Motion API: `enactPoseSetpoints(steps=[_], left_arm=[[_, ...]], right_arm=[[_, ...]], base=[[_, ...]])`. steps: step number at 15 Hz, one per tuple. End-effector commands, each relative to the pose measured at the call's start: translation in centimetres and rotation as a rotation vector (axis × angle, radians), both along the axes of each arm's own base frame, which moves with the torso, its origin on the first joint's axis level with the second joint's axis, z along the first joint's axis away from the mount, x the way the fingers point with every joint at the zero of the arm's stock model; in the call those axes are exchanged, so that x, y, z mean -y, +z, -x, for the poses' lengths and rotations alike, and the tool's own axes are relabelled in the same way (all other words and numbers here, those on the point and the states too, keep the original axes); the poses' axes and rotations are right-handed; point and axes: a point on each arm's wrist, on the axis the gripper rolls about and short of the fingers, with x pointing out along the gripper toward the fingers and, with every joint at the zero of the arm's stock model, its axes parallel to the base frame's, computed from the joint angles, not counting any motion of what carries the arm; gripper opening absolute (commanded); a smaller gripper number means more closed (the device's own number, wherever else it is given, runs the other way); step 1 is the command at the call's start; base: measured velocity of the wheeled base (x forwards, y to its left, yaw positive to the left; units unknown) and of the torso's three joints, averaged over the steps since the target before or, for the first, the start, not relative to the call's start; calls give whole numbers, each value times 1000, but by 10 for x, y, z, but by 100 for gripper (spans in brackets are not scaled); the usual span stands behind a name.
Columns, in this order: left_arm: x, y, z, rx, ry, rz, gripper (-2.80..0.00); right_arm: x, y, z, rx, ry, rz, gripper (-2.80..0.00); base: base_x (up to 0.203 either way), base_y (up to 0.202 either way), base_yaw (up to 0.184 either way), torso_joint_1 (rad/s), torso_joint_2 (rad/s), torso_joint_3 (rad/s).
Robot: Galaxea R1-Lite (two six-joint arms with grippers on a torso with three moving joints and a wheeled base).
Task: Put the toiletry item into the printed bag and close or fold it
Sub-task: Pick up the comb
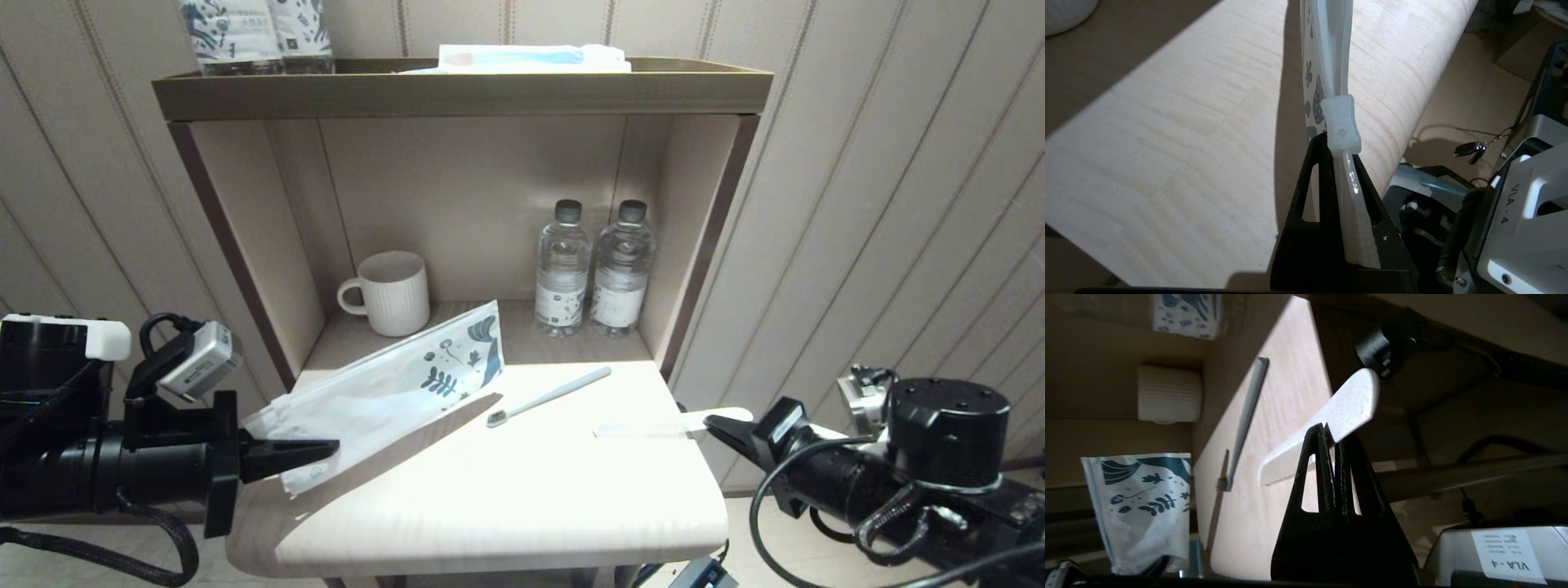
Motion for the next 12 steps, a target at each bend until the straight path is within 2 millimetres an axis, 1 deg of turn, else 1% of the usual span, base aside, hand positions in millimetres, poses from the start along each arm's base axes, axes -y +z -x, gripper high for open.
enactPoseSetpoints(steps=[1, 4, 6, 8, 10, 12], left_arm=[[0, 0, -1, 1, -5, 1, -280], [0, -1, 0, -2, -6, 1, -280], [1, -1, 0, 0, -10, 1, -280], [3, 0, 0, 4, -19, 3, -280], [5, 1, 1, 3, -29, 6, -280], [5, 5, 2, 19, -28, 9, -280]], right_arm=[[0, 0, -1, 2, -1, -6, -280], [0, 1, 0, 6, -1, -7, -280], [0, 8, 3, 33, 3, -12, -280], [3, 25, 12, 117, 12, -7, -280], [6, 43, 21, 186, 30, 34, -280], [7, 61, 24, 145, 37, 65, -280]], base=[[0, 0, 0, 0, 0, 0], [0, 0, 0, 0, 0, 0], [0, 0, 0, 0, 0, 0], [0, 0, 0, 0, 0, 0], [0, 0, 0, 0, 0, 0], [0, 0, 0, 0, 0, 0]])
